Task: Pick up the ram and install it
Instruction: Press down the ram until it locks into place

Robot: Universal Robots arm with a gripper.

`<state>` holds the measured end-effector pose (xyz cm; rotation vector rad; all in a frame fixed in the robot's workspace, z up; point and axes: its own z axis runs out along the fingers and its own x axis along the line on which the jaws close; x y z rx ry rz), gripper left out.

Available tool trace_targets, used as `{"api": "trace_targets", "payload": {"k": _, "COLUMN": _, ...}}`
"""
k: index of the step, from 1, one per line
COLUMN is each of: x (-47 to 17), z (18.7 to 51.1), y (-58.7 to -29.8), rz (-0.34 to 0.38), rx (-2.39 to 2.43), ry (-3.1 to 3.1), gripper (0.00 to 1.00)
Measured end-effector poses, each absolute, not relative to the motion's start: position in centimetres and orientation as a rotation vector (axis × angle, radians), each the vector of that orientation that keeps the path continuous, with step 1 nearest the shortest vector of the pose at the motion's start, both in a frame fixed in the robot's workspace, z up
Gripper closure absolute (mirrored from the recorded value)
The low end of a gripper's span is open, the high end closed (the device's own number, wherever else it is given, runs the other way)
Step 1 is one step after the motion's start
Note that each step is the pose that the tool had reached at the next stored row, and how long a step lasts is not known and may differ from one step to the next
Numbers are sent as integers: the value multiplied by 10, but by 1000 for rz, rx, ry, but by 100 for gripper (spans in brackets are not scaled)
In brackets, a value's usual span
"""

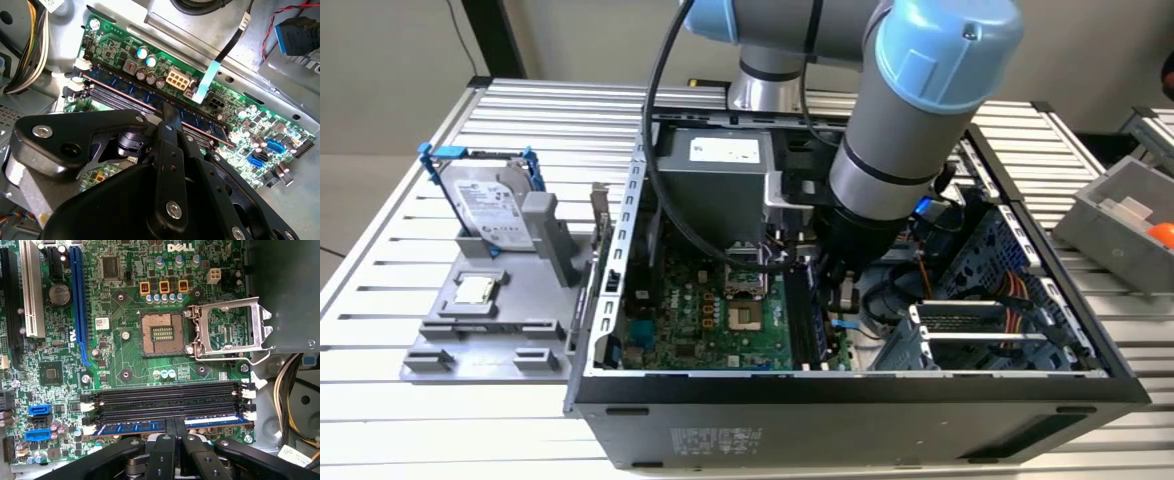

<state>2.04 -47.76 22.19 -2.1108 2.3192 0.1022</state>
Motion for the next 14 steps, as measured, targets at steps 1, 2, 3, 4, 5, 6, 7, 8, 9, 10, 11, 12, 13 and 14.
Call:
{"api": "trace_targets", "payload": {"k": 1, "x": 20, "z": 220, "y": -478, "rz": 102, "rx": -2111, "ry": 2319, "gripper": 100}}
{"api": "trace_targets", "payload": {"k": 2, "x": 20, "z": 219, "y": -478, "rz": 102, "rx": -2111, "ry": 2319, "gripper": 100}}
{"api": "trace_targets", "payload": {"k": 3, "x": 20, "z": 218, "y": -478, "rz": 101, "rx": -2112, "ry": 2320, "gripper": 100}}
{"api": "trace_targets", "payload": {"k": 4, "x": 20, "z": 218, "y": -478, "rz": 101, "rx": -2112, "ry": 2320, "gripper": 100}}
{"api": "trace_targets", "payload": {"k": 5, "x": 20, "z": 218, "y": -478, "rz": 101, "rx": -2112, "ry": 2320, "gripper": 100}}
{"api": "trace_targets", "payload": {"k": 6, "x": 20, "z": 221, "y": -477, "rz": 102, "rx": -2111, "ry": 2319, "gripper": 100}}
{"api": "trace_targets", "payload": {"k": 7, "x": 20, "z": 224, "y": -477, "rz": 105, "rx": -2109, "ry": 2318, "gripper": 100}}
{"api": "trace_targets", "payload": {"k": 8, "x": 20, "z": 229, "y": -477, "rz": 104, "rx": -2110, "ry": 2319, "gripper": 100}}
{"api": "trace_targets", "payload": {"k": 9, "x": 20, "z": 234, "y": -478, "rz": 103, "rx": -2111, "ry": 2320, "gripper": 100}}
{"api": "trace_targets", "payload": {"k": 10, "x": 20, "z": 238, "y": -477, "rz": 103, "rx": -2111, "ry": 2319, "gripper": 100}}
{"api": "trace_targets", "payload": {"k": 11, "x": 20, "z": 243, "y": -477, "rz": 103, "rx": -2111, "ry": 2319, "gripper": 100}}
{"api": "trace_targets", "payload": {"k": 12, "x": 20, "z": 248, "y": -478, "rz": 103, "rx": -2111, "ry": 2319, "gripper": 100}}
{"api": "trace_targets", "payload": {"k": 13, "x": 20, "z": 252, "y": -478, "rz": 103, "rx": -2111, "ry": 2319, "gripper": 100}}
{"api": "trace_targets", "payload": {"k": 14, "x": 20, "z": 257, "y": -478, "rz": 103, "rx": -2111, "ry": 2319, "gripper": 100}}
